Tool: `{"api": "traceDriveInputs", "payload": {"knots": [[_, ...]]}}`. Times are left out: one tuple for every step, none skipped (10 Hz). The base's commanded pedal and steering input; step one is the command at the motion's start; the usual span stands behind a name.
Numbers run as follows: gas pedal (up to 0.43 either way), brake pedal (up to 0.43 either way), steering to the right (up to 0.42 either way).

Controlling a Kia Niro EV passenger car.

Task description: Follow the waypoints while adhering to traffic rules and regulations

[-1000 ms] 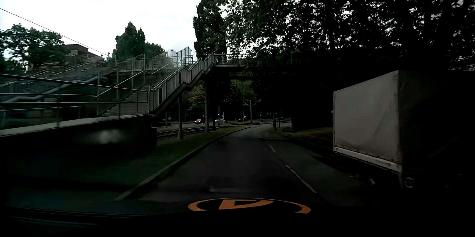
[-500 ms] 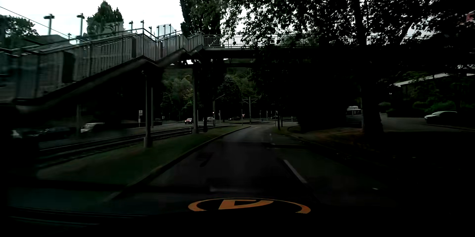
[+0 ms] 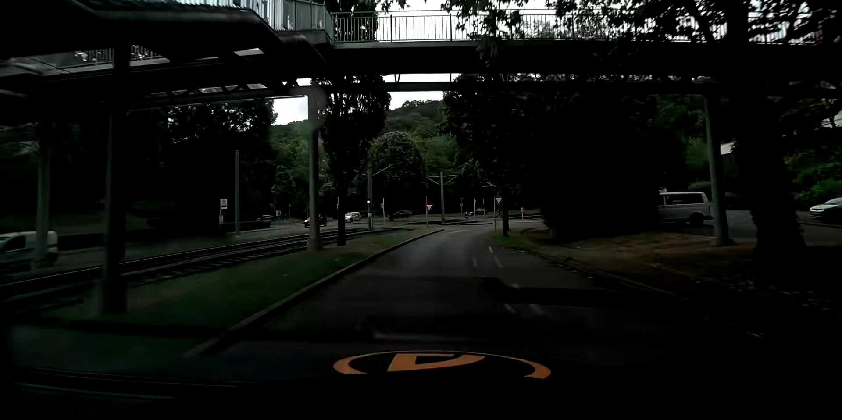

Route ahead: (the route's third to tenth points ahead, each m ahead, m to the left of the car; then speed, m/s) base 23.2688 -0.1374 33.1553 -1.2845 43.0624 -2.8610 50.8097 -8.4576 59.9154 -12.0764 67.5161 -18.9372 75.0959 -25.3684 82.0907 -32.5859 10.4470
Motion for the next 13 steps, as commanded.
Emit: {"api": "traceDriveInputs", "payload": {"knots": [[0.0,0.0,0.002],[0.0,0.0,0.002],[0.0,0.0,0.004],[0.0,0.0,0.005],[0.0,0.0,0.01],[0.0,0.0,0.011],[0.02,0.0,0.011],[0.02,0.0,0.012],[0.02,0.0,0.017],[0.02,0.0,0.019],[0.02,0.0,0.02],[0.02,0.0,0.023],[0.02,0.0,0.025]]}}
